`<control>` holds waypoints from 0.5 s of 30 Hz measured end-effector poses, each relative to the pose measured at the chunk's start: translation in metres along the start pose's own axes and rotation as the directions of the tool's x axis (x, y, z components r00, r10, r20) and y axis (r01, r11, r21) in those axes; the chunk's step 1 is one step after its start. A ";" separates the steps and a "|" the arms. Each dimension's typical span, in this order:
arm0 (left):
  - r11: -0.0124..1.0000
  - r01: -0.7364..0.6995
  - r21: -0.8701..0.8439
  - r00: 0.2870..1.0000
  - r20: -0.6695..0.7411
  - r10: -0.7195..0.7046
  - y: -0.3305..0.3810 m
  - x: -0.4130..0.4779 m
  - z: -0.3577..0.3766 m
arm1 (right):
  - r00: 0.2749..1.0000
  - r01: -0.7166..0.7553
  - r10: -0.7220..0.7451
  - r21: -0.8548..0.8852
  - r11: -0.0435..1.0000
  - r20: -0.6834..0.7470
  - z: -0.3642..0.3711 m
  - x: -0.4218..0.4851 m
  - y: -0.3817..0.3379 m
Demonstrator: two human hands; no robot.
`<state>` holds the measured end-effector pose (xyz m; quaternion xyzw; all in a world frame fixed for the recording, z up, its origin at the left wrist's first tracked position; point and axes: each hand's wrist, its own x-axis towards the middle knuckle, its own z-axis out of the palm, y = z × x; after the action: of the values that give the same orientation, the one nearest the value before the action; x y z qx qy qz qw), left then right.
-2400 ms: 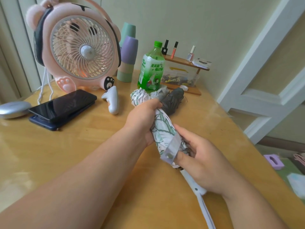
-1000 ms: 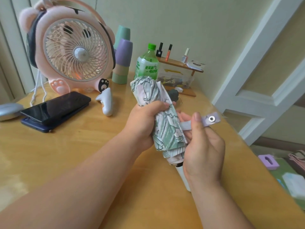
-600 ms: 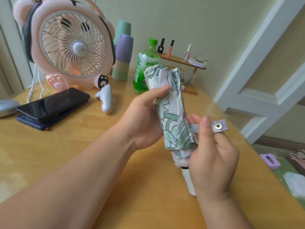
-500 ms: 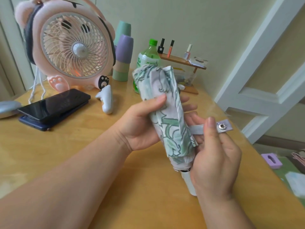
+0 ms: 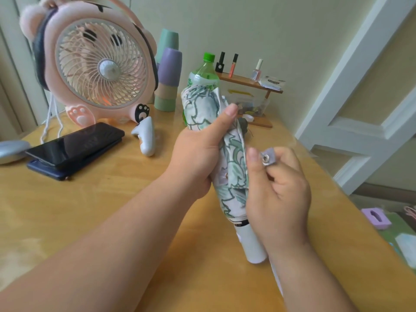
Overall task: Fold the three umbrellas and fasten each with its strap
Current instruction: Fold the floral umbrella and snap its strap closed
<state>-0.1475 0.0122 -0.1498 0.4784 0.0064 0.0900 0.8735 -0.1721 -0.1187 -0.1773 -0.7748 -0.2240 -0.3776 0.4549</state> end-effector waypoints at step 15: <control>0.884 0.381 0.272 0.887 0.162 -0.432 0.005 0.007 -0.022 | 0.746 0.196 -0.340 0.299 0.934 0.572 0.001 0.026 0.031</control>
<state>-0.1437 0.0343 -0.1573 0.5719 0.0218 -0.1505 0.8061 -0.1347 -0.1329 -0.1735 -0.7591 -0.5096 -0.1392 0.3804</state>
